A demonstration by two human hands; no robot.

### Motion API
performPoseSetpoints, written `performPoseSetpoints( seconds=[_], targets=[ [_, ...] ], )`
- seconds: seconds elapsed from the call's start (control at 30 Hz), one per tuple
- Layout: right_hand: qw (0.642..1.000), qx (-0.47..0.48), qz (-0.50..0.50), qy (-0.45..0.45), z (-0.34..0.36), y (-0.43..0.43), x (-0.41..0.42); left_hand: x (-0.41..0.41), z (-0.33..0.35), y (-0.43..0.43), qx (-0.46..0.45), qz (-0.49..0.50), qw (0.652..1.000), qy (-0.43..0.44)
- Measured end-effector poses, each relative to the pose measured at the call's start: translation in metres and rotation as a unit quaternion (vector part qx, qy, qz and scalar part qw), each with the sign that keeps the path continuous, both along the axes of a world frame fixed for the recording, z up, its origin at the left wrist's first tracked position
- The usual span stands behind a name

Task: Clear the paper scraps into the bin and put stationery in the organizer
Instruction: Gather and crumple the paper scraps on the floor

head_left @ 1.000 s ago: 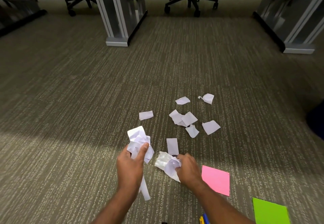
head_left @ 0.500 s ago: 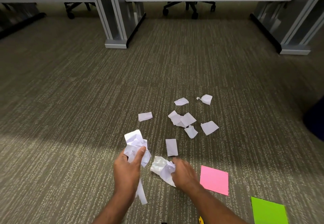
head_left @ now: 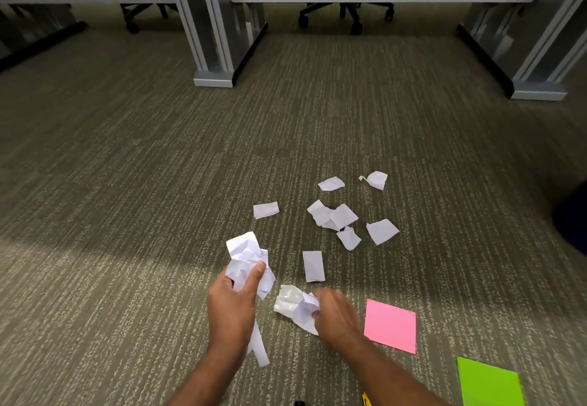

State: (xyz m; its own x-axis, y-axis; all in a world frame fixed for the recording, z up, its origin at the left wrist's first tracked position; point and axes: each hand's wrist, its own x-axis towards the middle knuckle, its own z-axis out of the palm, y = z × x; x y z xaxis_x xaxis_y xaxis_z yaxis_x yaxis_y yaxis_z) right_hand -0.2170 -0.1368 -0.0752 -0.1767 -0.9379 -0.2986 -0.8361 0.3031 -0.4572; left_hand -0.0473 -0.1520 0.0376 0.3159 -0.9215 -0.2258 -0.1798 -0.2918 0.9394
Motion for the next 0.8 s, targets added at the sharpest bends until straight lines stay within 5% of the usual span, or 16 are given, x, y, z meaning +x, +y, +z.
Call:
performPoseSetpoints(
  seconds=[0.6,0.8],
  targets=[
    [0.999,0.026,-0.003,0.028,0.003,-0.008,0.008,0.006,0.003,0.005,-0.002,0.004,1.000,0.005],
    [0.984,-0.057,-0.140,-0.091,0.011,-0.027,0.011,0.012,0.000,0.006,0.005,-0.001,1.000,-0.007]
  ],
)
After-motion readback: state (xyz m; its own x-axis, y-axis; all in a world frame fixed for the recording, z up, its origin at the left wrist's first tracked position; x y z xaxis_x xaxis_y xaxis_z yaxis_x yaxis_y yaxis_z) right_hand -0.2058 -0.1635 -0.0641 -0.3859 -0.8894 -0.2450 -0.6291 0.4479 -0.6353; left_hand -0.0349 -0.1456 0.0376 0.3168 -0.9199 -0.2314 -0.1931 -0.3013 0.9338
